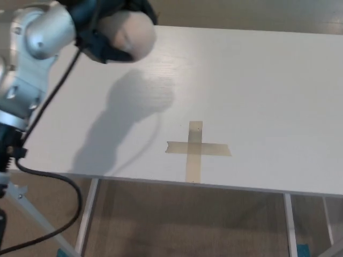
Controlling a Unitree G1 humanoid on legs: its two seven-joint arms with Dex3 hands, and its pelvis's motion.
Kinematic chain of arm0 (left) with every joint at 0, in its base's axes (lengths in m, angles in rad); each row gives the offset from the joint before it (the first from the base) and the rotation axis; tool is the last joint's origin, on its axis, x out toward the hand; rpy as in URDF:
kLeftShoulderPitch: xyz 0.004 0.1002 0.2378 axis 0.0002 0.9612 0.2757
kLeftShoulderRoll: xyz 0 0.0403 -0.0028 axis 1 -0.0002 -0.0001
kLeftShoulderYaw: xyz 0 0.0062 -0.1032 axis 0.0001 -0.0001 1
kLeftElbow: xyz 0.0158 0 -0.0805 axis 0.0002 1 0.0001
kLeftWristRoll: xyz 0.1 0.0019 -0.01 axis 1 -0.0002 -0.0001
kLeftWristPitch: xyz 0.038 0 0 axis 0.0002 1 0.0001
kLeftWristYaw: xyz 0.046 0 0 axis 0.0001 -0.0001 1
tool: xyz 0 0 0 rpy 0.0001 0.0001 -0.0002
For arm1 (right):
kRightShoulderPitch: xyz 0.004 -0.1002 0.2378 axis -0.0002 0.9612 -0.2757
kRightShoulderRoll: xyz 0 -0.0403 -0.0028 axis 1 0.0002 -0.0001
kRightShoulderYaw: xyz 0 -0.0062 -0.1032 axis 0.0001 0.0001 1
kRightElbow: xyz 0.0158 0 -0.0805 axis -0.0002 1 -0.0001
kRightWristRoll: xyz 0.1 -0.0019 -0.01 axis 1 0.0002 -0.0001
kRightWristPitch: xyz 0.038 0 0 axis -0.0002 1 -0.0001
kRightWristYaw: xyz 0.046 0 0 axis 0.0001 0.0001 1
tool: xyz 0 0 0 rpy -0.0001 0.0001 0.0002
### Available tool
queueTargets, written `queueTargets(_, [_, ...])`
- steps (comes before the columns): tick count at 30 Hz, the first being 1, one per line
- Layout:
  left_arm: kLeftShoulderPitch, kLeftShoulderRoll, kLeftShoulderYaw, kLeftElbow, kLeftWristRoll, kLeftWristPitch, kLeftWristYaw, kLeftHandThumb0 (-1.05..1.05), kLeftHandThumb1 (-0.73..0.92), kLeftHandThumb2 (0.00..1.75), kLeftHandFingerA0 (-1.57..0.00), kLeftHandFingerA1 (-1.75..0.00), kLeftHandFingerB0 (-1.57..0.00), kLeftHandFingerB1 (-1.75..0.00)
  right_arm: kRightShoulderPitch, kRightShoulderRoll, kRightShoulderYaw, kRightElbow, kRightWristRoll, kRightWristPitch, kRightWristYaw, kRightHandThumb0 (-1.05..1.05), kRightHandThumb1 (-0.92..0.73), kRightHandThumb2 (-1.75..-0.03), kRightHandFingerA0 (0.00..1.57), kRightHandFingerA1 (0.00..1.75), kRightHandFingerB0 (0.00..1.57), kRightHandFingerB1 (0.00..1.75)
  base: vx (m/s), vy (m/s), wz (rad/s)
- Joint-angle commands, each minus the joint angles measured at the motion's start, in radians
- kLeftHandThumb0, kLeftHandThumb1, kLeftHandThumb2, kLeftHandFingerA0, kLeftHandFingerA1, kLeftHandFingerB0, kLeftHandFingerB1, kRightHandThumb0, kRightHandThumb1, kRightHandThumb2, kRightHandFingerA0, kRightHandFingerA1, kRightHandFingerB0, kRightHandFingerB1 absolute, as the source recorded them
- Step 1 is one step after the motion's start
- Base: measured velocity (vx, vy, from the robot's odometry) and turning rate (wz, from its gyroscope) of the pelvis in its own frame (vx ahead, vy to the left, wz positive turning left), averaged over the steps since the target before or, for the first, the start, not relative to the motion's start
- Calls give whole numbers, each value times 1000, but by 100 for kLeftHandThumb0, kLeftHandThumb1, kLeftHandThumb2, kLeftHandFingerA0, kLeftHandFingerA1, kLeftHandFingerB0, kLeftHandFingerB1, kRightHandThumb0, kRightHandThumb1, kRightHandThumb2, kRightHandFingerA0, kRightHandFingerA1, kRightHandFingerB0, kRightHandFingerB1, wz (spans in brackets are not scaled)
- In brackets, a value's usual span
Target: Use the left hand to take the pink dumpling toy on a person's hand and put it on the desk.
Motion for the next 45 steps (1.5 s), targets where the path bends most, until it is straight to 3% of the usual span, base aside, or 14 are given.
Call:
queueTargets(1, [81, 62, 15, 67, 2, -61, 34, -28, 75, 63, -78, -125, -86, -58, 16, -4, 3, 3, -2, 2, 1, -36, -59, -87, 44, 53, 43, 52, 0, 0, 0])
queueTargets(14, [155, -3, -105, 335, 104, -143, 244, -27, 77, 63, -76, -131, -65, -43, 30, -9, -6, -1, 7, 2, -4, -36, -59, -88, 47, 54, 40, 51, 0, 0, 0])
queueTargets(15, [170, -11, -114, 338, 113, -150, 271, -26, 75, 64, -76, -132, -61, -43, 30, -9, -7, -1, 8, 1, -3, -30, -74, -63, 52, 40, 48, 39, 0, 0, 0])
queueTargets(19, [215, -33, -143, 348, 138, -182, 357, -24, 73, 63, -76, -133, -61, -43, 31, -2, -13, -1, 14, 0, -3, -30, -74, -63, 52, 40, 48, 39, 0, 0, 0])
queueTargets(20, [223, -46, -157, 365, 148, -193, 382, -25, 72, 63, -76, -135, -62, -43, 28, -4, -19, 1, 18, 2, -1, -36, -60, -88, 47, 55, 40, 51, 0, 0, 0])
queueTargets(21, [233, -55, -165, 369, 152, -197, 396, -24, 72, 63, -76, -136, -62, -43, 32, -6, -22, 1, 20, 1, 2, -30, -74, -63, 51, 40, 48, 39, 0, 0, 0])
queueTargets(32, [249, -107, -189, 386, 146, -214, 430, -23, 73, 64, -73, -137, -70, -46, 38, -13, -18, 0, 6, -6, 7, -29, -74, -63, 51, 40, 47, 39, 0, 0, 0])
queueTargets(33, [261, -113, -189, 379, 136, -211, 417, -28, 46, 96, -1, -48, 0, -47, 43, -13, -18, 0, 6, -7, 7, -29, -75, -63, 51, 40, 48, 39, 0, 0, 0])
queueTargets(35, [275, -121, -189, 370, 125, -209, 401, -28, 46, 96, -1, -48, 0, -47, 49, -12, -17, 1, 6, -9, 7, -29, -75, -63, 51, 40, 48, 39, 0, 0, 0])
queueTargets(36, [274, -117, -194, 362, 127, -194, 369, -73, 46, 77, 0, 0, 0, -6, 47, -12, -18, 0, 6, -7, 6, -29, -75, -63, 50, 40, 47, 38, 0, 0, 0])
queueTargets(41, [261, -123, -195, 311, 131, -113, 285, -86, 51, 59, 0, 0, 0, -12, 32, -16, -22, -2, 10, -3, -1, -35, -61, -88, 46, 54, 42, 52, 0, 0, 0])
queueTargets(43, [264, -121, -193, 300, 129, -109, 279, -86, 51, 59, 0, 0, 0, -12, 32, -15, -22, -2, 10, -2, -2, -35, -61, -88, 46, 54, 42, 52, 0, 0, 0])
queueTargets(44, [268, -118, -189, 287, 126, -112, 281, -88, 57, 59, 0, 0, 0, -13, 31, -15, -21, -2, 9, -1, -1, -29, -75, -63, 51, 40, 48, 39, 0, 0, 0])
queueTargets(45, [273, -111, -180, 261, 122, -118, 283, -88, 51, 91, 0, 0, 0, -7, 28, -15, -21, -1, 10, 2, 1, -29, -75, -63, 52, 40, 48, 39, 0, 0, 0])
